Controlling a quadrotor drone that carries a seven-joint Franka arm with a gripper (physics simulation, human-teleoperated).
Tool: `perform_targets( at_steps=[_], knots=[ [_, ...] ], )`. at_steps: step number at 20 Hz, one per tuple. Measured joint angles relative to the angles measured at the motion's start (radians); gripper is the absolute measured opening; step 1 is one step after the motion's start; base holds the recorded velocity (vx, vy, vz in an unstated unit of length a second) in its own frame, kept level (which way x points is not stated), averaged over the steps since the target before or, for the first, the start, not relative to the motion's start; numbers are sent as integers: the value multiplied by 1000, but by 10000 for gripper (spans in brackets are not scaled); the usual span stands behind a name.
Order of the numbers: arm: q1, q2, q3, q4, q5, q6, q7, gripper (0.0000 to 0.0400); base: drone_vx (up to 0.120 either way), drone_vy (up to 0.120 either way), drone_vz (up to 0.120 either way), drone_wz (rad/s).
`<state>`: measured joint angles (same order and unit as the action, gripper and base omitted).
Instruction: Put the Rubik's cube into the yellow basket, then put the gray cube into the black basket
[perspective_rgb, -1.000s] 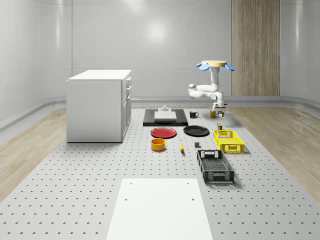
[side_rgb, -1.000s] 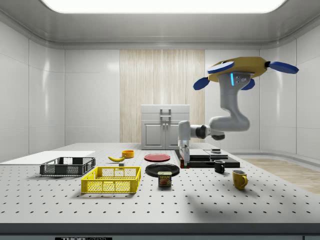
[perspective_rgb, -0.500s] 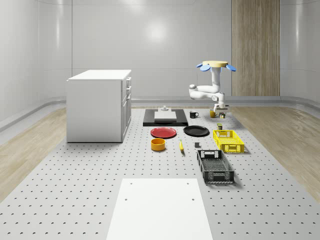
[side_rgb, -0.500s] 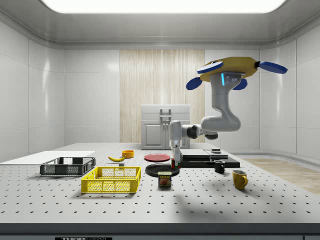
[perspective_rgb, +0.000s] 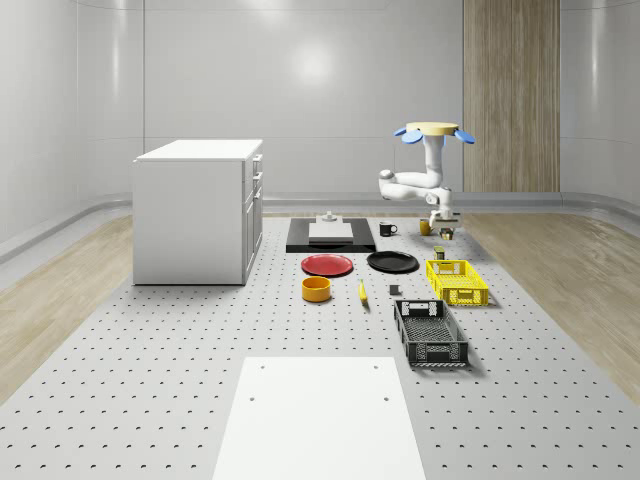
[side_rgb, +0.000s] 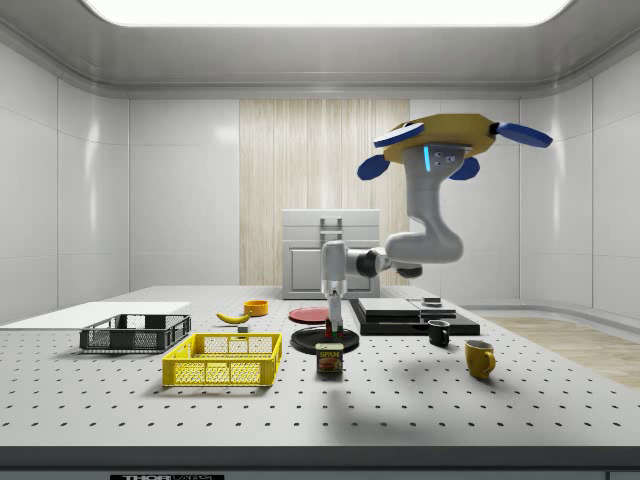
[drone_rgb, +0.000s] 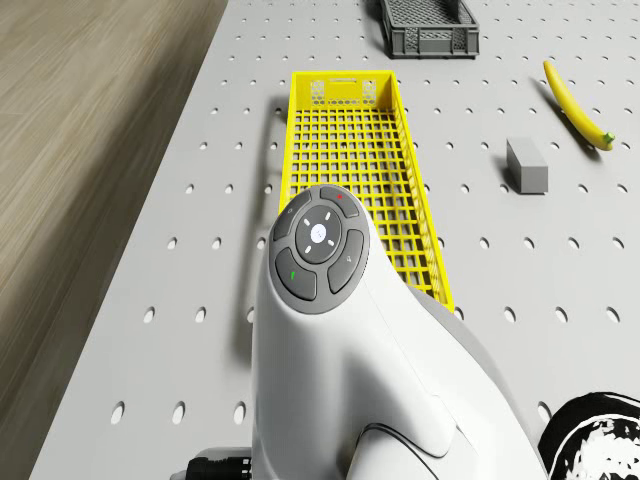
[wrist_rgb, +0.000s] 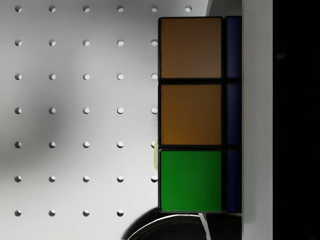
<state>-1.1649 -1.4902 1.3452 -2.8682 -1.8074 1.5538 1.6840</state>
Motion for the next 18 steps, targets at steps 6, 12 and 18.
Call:
perform_targets(
  at_steps=[6,12,18],
  knots=[
    [-2,-8,1,0,3,7,1,325,120,0,0,0],
    [-4,-15,2,1,6,14,3,325,120,0,0,0],
    [-5,-22,3,1,9,20,4,325,120,-73,0,0]
  ],
)
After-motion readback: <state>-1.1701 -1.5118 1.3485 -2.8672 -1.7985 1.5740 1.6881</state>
